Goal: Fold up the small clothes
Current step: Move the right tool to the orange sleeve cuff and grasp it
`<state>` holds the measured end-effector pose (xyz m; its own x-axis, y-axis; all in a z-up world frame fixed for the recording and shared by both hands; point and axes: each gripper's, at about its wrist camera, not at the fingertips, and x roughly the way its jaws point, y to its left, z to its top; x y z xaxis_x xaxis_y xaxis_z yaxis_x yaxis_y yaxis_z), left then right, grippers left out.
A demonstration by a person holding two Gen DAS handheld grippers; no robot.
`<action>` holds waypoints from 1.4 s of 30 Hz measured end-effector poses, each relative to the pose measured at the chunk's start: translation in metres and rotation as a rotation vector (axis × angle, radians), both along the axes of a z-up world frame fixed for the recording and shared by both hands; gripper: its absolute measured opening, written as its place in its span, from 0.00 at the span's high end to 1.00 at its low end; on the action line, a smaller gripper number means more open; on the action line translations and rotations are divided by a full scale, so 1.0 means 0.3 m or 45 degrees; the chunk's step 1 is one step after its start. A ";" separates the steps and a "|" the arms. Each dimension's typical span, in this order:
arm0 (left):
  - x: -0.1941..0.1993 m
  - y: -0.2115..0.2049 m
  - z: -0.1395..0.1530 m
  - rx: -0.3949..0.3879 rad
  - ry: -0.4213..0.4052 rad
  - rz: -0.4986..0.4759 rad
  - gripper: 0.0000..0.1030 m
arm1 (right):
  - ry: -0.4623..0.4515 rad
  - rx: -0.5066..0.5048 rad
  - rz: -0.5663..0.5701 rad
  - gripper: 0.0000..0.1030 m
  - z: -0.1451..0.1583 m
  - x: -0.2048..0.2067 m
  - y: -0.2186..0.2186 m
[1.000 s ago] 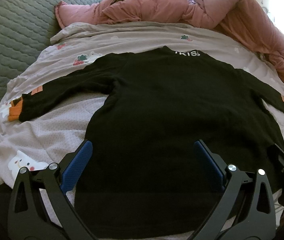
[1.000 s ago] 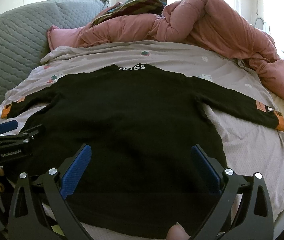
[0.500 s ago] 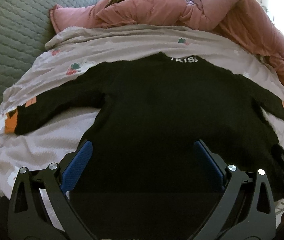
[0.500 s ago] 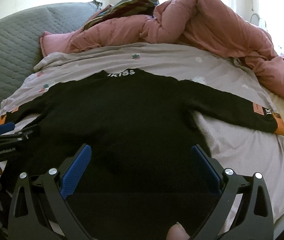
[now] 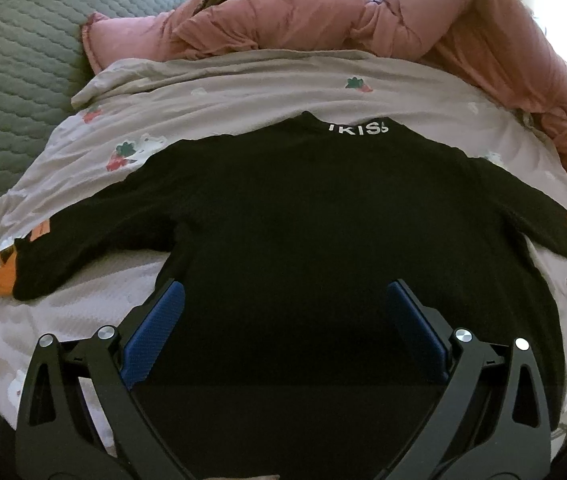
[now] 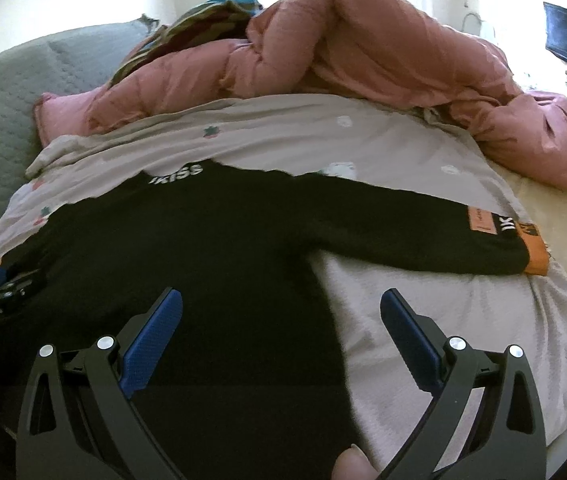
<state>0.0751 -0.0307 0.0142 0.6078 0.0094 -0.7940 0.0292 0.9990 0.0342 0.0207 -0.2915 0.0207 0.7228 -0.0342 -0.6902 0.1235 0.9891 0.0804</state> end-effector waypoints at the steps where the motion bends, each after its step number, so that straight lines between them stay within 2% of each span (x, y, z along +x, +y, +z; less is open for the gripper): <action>1: 0.005 -0.002 -0.001 0.000 0.002 0.000 0.08 | -0.001 -0.001 -0.016 0.04 0.000 0.005 -0.015; 17: 0.136 -0.045 -0.033 0.012 0.040 -0.012 0.08 | 0.029 -0.007 -0.236 0.04 -0.035 0.084 -0.263; 31: 0.307 -0.109 -0.050 -0.013 0.115 -0.095 0.08 | 0.101 0.015 -0.567 0.04 -0.101 0.095 -0.624; 36: 0.362 -0.113 -0.048 -0.017 0.116 -0.079 0.08 | 0.138 0.078 -0.707 0.04 -0.151 0.089 -0.773; 42: 0.420 -0.119 -0.059 -0.003 0.099 -0.053 0.08 | 0.188 0.180 -0.784 0.05 -0.216 0.115 -0.901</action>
